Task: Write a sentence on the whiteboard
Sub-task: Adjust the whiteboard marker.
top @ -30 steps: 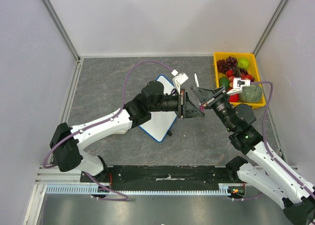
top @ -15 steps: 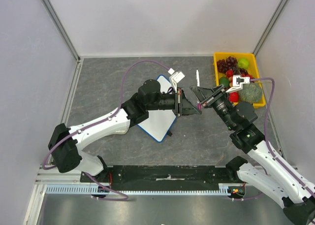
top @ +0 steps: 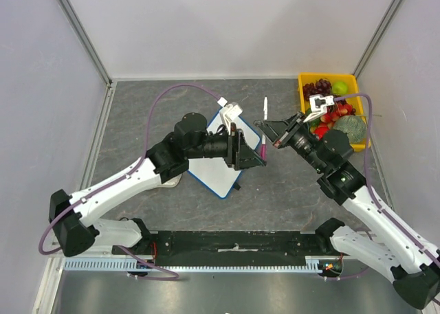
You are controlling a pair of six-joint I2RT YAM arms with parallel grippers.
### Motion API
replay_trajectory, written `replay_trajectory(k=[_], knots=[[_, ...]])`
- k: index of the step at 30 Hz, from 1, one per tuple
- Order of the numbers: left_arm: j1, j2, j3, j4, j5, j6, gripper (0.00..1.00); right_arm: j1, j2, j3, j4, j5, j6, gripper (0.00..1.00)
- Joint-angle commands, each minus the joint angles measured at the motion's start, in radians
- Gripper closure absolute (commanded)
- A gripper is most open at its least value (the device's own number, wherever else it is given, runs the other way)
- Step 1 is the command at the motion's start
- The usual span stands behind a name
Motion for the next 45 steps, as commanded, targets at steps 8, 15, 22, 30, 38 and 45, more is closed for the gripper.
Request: replay_trajectory(k=[8, 15, 22, 30, 38, 45], knots=[[0.000, -0.157, 0.248, -0.596, -0.230, 0.560, 0.24, -0.031, 0.246, 0.235, -0.244, -0.427, -0.301, 1.00], [-0.037, -0.247, 0.278, -0.647, -0.359, 0.994, 0.20, -0.032, 0.378, 0.346, -0.496, -0.565, -0.493, 1.00], [-0.135, -0.212, 0.178, -0.643, -0.514, 1.349, 0.11, -0.031, 0.441, 0.376, -0.571, -0.684, -0.521, 1.00], [-0.181, -0.145, 0.086, -0.544, -0.643, 1.487, 0.15, -0.031, 0.463, 0.349, -0.623, -0.733, -0.559, 1.00], [-0.189, -0.108, 0.054, -0.505, -0.634, 1.552, 0.24, -0.031, 0.463, 0.321, -0.642, -0.745, -0.576, 1.00], [-0.189, -0.059, 0.048, -0.492, -0.635, 1.575, 0.38, -0.031, 0.461, 0.314, -0.643, -0.747, -0.578, 1.00]])
